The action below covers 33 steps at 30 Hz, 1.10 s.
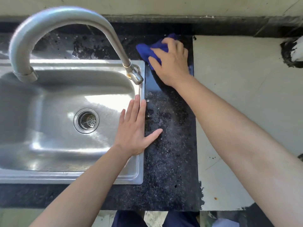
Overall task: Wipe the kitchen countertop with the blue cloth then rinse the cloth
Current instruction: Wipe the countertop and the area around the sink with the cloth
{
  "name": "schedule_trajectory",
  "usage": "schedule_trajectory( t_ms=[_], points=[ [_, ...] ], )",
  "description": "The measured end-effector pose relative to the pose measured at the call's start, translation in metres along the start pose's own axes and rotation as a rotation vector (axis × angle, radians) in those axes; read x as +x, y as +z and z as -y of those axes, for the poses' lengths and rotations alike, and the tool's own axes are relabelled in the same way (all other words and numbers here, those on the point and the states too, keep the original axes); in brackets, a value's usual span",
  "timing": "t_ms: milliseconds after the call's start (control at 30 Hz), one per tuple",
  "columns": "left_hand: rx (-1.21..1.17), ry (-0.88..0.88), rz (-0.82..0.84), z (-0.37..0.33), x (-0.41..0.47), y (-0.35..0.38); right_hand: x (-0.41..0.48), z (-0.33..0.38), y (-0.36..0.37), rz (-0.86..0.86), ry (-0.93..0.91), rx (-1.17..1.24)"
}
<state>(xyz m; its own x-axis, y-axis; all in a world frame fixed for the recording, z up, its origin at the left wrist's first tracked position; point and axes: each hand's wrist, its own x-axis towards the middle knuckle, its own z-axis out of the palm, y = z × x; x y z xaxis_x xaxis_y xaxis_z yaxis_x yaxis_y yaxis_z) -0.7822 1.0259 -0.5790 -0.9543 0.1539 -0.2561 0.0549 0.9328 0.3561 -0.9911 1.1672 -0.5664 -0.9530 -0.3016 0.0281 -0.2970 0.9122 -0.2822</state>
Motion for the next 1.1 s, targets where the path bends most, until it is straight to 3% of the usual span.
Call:
schedule_trajectory(
  t_ms=[267,333,467,533,700,867,967,1100],
  points=[
    [0.035,-0.04,0.008,-0.002,-0.001,-0.002,-0.133,-0.03,-0.022,0.211,-0.305,0.007],
    [0.049,-0.07,-0.002,-0.004,-0.007,-0.003,-0.122,-0.037,-0.028,0.201,-0.258,-0.017],
    [0.11,-0.095,-0.037,0.007,-0.044,-0.001,-0.05,-0.026,-0.027,0.092,0.084,-0.014],
    [0.142,-0.117,-0.024,0.019,-0.07,0.003,-0.031,-0.007,-0.018,0.089,0.144,-0.01],
    [0.129,-0.208,0.094,0.031,-0.116,0.013,-0.127,0.029,0.006,0.057,-0.007,0.027],
    [0.098,-0.228,0.084,0.027,-0.117,0.012,-0.282,0.043,-0.001,0.199,-0.129,0.062],
    [0.072,-0.193,0.053,0.025,-0.118,0.012,-0.321,0.043,-0.007,0.283,-0.171,0.114],
    [0.068,-0.17,0.039,0.025,-0.116,0.012,-0.273,0.036,-0.024,0.023,-0.066,0.184]
  ],
)
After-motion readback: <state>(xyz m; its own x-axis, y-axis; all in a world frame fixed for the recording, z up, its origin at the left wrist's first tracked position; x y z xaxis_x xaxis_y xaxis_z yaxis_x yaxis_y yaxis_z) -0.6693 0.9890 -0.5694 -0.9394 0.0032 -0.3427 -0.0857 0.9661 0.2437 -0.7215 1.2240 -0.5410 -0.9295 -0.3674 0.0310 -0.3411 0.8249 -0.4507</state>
